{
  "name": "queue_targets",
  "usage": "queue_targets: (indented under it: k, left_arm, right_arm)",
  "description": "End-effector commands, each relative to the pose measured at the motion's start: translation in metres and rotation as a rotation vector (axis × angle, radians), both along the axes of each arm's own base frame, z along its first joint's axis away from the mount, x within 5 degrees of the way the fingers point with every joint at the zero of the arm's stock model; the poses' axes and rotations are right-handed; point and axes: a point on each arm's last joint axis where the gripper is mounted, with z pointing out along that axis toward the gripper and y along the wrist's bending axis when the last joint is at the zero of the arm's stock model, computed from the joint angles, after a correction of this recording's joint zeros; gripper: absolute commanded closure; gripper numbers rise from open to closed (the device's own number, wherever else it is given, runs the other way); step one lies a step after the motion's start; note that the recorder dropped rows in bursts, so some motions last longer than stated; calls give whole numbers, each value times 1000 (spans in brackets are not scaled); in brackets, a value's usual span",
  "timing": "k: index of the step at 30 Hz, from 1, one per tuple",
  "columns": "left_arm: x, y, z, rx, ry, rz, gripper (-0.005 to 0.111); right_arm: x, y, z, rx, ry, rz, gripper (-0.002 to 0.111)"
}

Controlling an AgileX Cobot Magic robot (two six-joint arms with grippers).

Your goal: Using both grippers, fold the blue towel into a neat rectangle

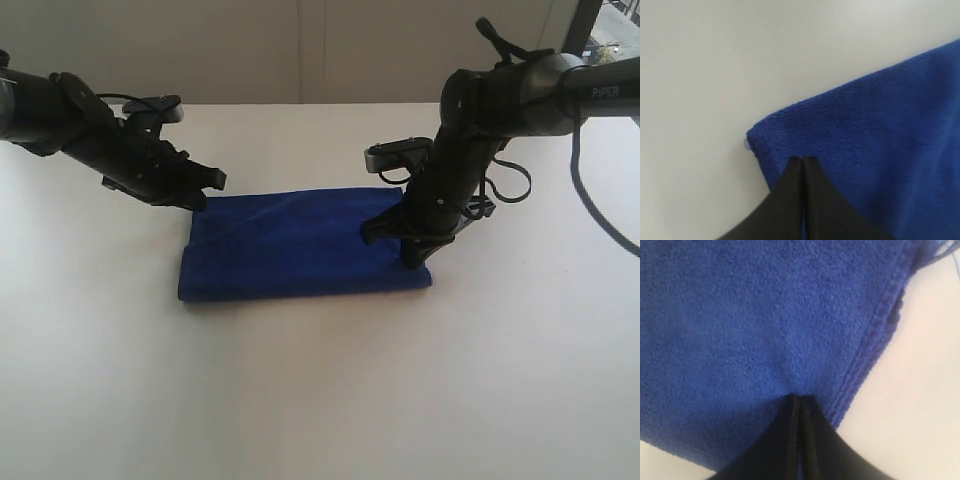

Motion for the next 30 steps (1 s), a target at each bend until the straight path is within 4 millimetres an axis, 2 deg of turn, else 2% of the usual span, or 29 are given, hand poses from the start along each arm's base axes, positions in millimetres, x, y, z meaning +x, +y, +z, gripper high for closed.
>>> queue_targets:
  k: [1, 6, 12, 20, 30]
  left_arm:
    - [-8, -6, 21, -26, -8, -56, 107]
    - [-10, -13, -5, -51, 89, -88, 107]
    - [-7, -15, -33, -12, 104, -118, 107]
    - [-2, -7, -38, 117, 25, -154, 107]
    - [-1, 4, -39, 134, 44, -153, 107]
  right_arm:
    - [-3, -6, -18, -46, 47, 14, 108]
    - [-3, -6, -18, -45, 43, 13, 108]
    - [-3, -5, -18, -37, 47, 7, 108]
    - [-3, -5, -18, -37, 47, 7, 108]
    - [-3, -5, -18, -36, 44, 7, 108]
